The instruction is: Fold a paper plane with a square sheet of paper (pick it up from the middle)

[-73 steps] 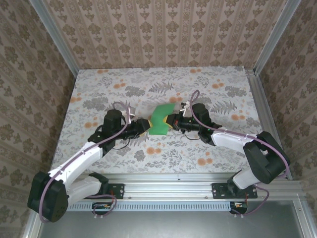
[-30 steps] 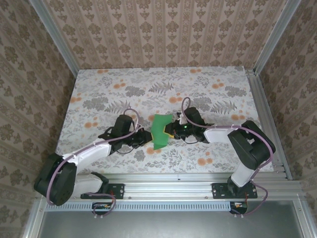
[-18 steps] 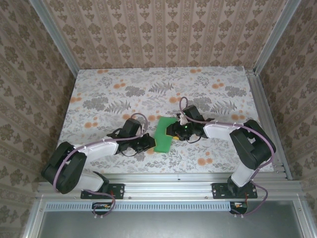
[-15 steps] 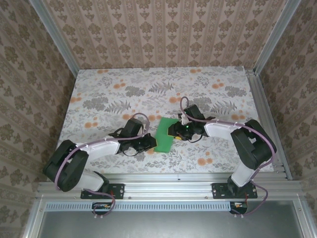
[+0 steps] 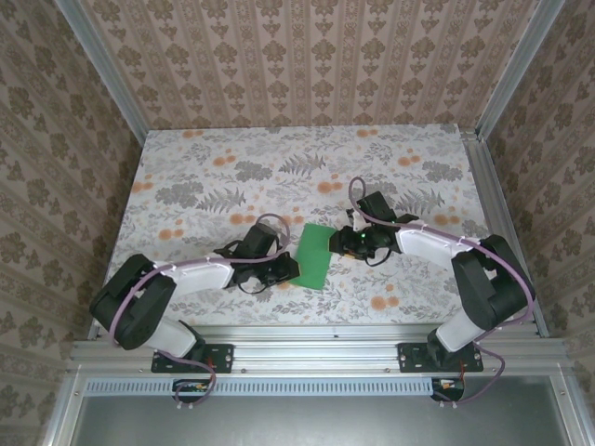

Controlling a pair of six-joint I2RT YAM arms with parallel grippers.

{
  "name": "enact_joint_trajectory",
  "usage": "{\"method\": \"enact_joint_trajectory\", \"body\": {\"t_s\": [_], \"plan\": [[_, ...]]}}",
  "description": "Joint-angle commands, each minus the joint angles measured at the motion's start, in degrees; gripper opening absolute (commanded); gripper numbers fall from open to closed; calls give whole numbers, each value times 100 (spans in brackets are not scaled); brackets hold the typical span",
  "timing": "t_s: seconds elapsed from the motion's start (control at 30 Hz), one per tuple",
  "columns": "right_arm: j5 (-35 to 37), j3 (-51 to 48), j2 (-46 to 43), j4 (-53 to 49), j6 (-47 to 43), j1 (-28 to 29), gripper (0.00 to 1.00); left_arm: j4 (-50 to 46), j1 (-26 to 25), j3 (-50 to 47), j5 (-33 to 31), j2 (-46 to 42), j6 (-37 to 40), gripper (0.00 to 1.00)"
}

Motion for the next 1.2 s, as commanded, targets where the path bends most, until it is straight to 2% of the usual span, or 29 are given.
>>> {"method": "enact_joint_trajectory", "body": {"t_s": [0.0,0.13,0.47,0.8,1.17], "plan": [[-175,-109,87,511,185,34,39,83,-91,219,-125,133,47,12],[-254,8,493,637,236,87,31,15,-155,351,-154,242,90,13],[-164,141,1021,692,101,159,26,-56,-202,565,-83,443,155,15],[-54,182,1215,520,-58,192,19,40,-234,894,121,815,183,15],[-187,180,1216,566,-81,193,17,189,-261,1358,342,1340,242,16]]}}
